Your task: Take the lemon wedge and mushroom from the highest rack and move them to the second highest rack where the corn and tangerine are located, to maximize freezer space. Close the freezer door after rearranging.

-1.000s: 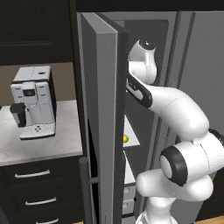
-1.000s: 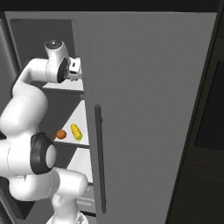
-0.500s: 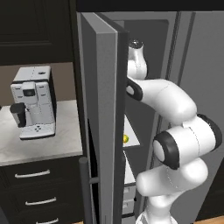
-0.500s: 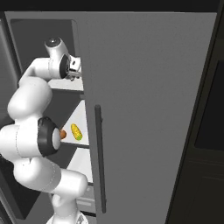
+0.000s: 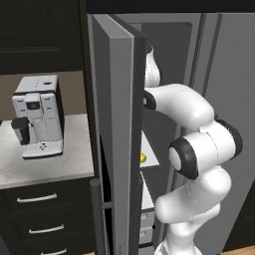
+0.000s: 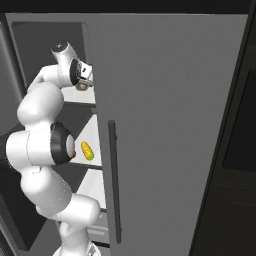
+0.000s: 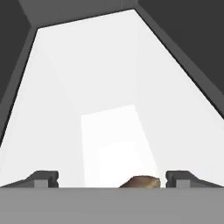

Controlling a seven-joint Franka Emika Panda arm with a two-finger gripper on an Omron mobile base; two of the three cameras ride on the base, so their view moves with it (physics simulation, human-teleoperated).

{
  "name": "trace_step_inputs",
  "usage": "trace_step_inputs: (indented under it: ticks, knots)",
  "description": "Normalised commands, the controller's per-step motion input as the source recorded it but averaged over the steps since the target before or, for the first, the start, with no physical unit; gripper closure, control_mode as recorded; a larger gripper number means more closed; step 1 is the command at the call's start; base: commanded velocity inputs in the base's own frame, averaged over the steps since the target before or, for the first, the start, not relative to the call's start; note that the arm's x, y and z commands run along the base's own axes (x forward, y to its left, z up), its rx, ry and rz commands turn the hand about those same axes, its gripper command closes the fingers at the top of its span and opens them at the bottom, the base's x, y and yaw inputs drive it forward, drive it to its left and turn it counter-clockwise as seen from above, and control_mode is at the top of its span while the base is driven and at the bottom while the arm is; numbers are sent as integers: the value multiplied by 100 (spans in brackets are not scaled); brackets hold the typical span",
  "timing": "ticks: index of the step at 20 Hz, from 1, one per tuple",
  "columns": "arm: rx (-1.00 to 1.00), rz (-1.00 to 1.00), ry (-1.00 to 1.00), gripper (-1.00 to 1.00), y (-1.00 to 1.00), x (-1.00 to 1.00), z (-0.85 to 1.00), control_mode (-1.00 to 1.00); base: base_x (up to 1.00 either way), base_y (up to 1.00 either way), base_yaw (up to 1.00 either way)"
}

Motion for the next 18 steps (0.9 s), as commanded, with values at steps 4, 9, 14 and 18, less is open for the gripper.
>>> trace_step_inputs:
  ticks: [4,9,14,18]
  knots:
    - [7,-8,0,100,19,-16,-19,-100,0,0,0]
    - [11,-9,0,100,0,-61,-25,-100,0,0,0]
    - [11,-1,-13,100,-7,-92,-6,-100,0,0,0]
    - [11,0,-24,100,-46,-100,0,-100,0,0,0]
